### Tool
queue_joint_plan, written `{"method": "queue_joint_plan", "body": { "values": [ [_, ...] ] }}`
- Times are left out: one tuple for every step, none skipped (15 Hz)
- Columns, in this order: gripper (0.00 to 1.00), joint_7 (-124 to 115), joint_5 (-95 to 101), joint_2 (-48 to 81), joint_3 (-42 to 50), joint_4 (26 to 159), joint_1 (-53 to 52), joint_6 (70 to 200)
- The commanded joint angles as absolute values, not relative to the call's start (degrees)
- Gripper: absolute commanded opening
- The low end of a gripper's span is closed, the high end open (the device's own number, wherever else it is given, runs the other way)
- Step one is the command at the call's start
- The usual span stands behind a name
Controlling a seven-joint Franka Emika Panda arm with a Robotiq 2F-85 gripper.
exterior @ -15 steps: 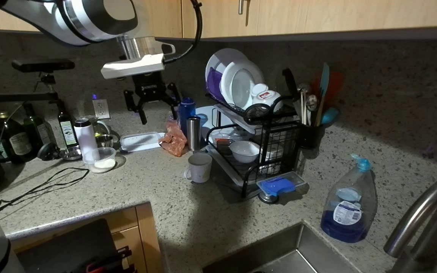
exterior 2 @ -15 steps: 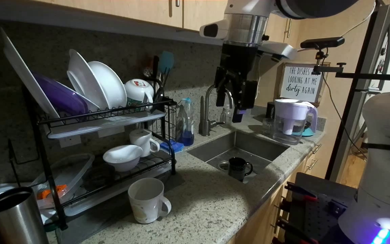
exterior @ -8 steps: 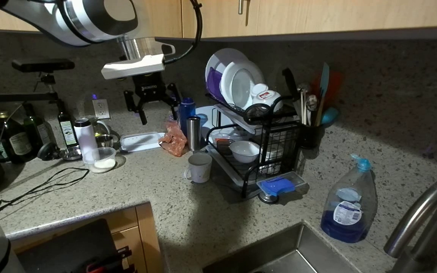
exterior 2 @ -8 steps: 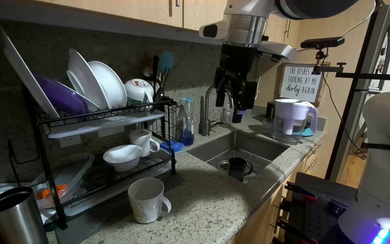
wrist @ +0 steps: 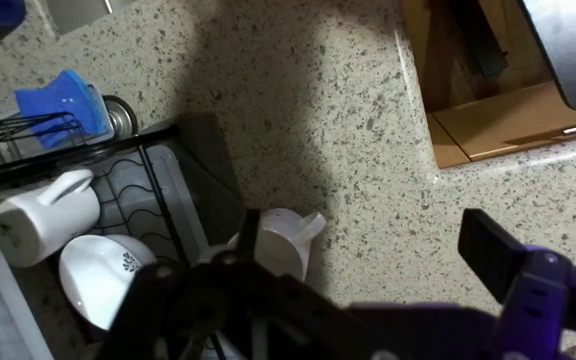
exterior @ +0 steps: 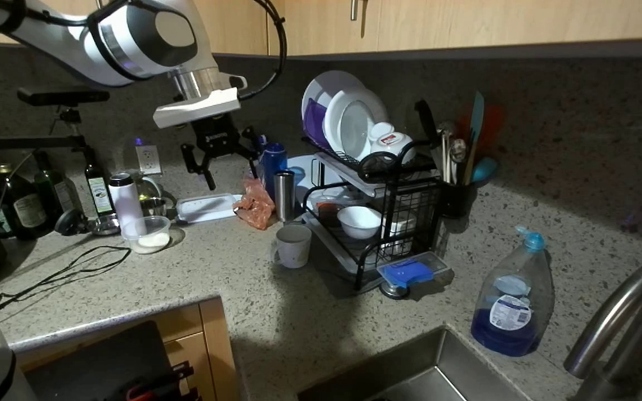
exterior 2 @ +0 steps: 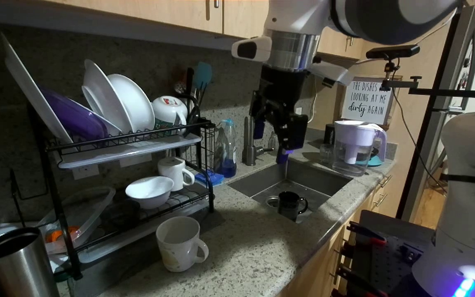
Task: Take the white and the black bowls and place them on the counter
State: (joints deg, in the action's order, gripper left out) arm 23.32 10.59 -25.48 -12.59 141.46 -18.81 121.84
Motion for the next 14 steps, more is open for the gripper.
{"method": "queue_joint_plan", "body": {
  "values": [
    [1.00,23.6,16.6,-21.5,-14.5,140.0,-18.7,125.6],
    [1.00,23.4,18.6,-20.8,-14.9,140.0,-18.5,127.3],
    [1.00,22.9,20.8,-19.9,-15.4,139.8,-18.1,129.3],
    [1.00,22.8,22.7,-18.9,-15.6,139.4,-17.9,130.8],
    [1.00,22.8,24.5,-17.7,-15.8,138.8,-17.7,131.9],
    [1.00,22.7,26.1,-16.5,-15.9,137.9,-17.4,132.6],
    [1.00,22.7,27.5,-14.9,-16.0,136.7,-17.1,133.0],
    [1.00,22.7,28.6,-13.6,-15.9,135.7,-16.9,133.2],
    [1.00,23.1,29.3,-12.0,-15.7,134.4,-16.8,133.3],
    [1.00,23.3,29.6,-10.6,-15.5,133.2,-16.6,133.2],
    [1.00,23.4,30.0,-9.1,-15.5,131.8,-16.5,133.0],
    [1.00,23.6,30.1,-7.6,-15.5,130.3,-16.4,132.4],
    [1.00,23.8,30.0,-6.1,-15.4,128.9,-16.3,132.0],
    [1.00,24.2,29.6,-4.4,-15.3,127.5,-16.2,131.8]
  ]
}}
